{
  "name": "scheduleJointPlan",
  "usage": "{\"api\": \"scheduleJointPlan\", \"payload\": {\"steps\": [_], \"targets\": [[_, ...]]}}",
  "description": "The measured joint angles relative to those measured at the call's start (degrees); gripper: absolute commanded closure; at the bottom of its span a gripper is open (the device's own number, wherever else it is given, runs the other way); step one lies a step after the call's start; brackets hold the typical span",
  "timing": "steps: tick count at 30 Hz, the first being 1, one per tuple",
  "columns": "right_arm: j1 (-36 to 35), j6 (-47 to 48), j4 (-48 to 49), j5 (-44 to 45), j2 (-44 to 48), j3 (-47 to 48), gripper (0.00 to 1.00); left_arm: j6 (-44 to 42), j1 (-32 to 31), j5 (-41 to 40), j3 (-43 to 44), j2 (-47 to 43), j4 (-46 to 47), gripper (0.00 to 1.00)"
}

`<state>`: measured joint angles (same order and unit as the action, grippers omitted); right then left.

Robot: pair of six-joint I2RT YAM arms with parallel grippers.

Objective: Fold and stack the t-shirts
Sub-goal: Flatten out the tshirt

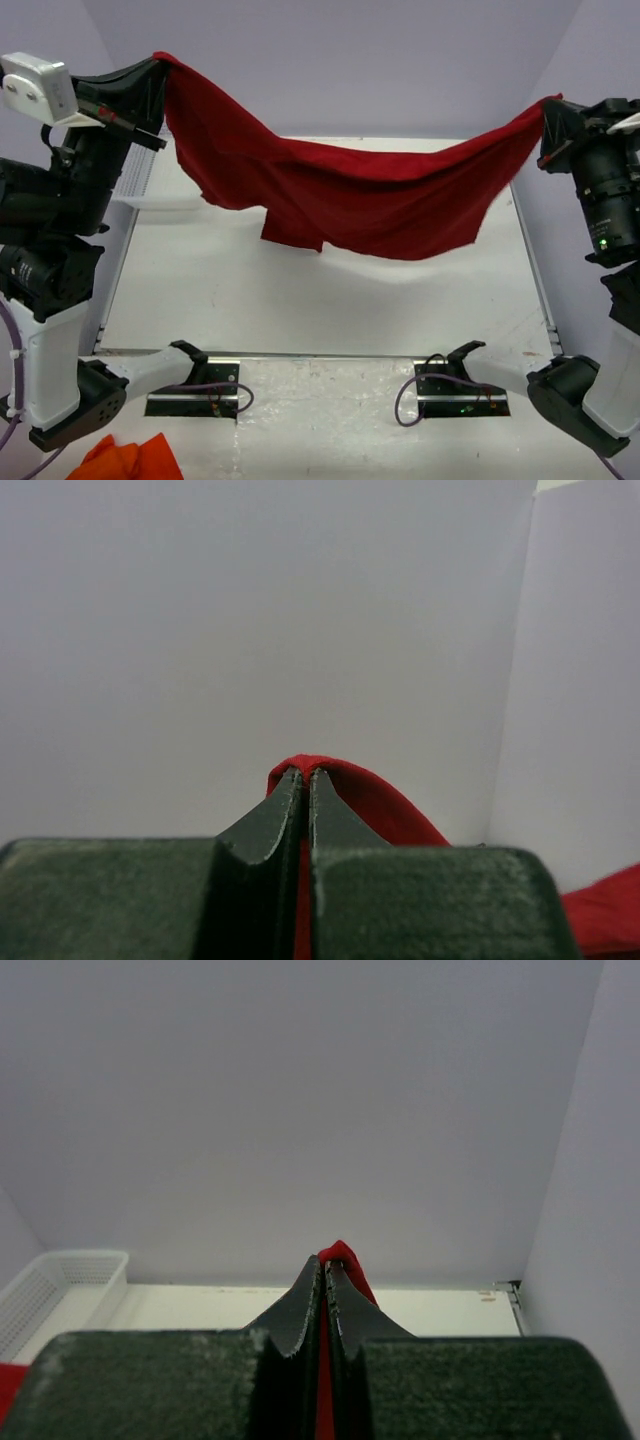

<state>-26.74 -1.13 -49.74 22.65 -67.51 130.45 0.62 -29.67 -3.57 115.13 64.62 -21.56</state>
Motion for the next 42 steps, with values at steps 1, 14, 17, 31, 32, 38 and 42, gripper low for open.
{"api": "scheduleJointPlan", "payload": {"steps": [1,14,17,31,32,38,42], "targets": [[0.0,0.2,0.2,0.2,-0.4,1.1,1.0,-0.5,0.0,-0.2,1.0,0.4,0.3,1.0],[16.6,1.3,15.0,-14.6,-45.0,18.2,1.0,-8.8,12.4,3.9,28.0,55.5,12.7,1.0],[19.5,1.3,15.6,-16.9,-52.0,17.2,1.0,-8.0,17.3,7.1,22.9,61.2,13.0,1.0],[22.7,0.5,22.1,-22.2,-39.1,16.4,1.0,-2.3,26.1,17.4,28.3,46.6,24.6,1.0],[22.7,0.1,22.4,-22.4,-38.2,16.5,1.0,-1.7,25.9,18.2,26.2,44.0,26.1,1.0],[22.3,-3.6,21.7,-23.6,-33.2,2.0,1.0,1.5,23.3,20.4,5.3,33.9,31.0,1.0],[21.3,-8.8,14.2,-23.2,-36.2,-11.2,1.0,5.8,18.1,15.5,-15.4,33.8,28.9,1.0]]}}
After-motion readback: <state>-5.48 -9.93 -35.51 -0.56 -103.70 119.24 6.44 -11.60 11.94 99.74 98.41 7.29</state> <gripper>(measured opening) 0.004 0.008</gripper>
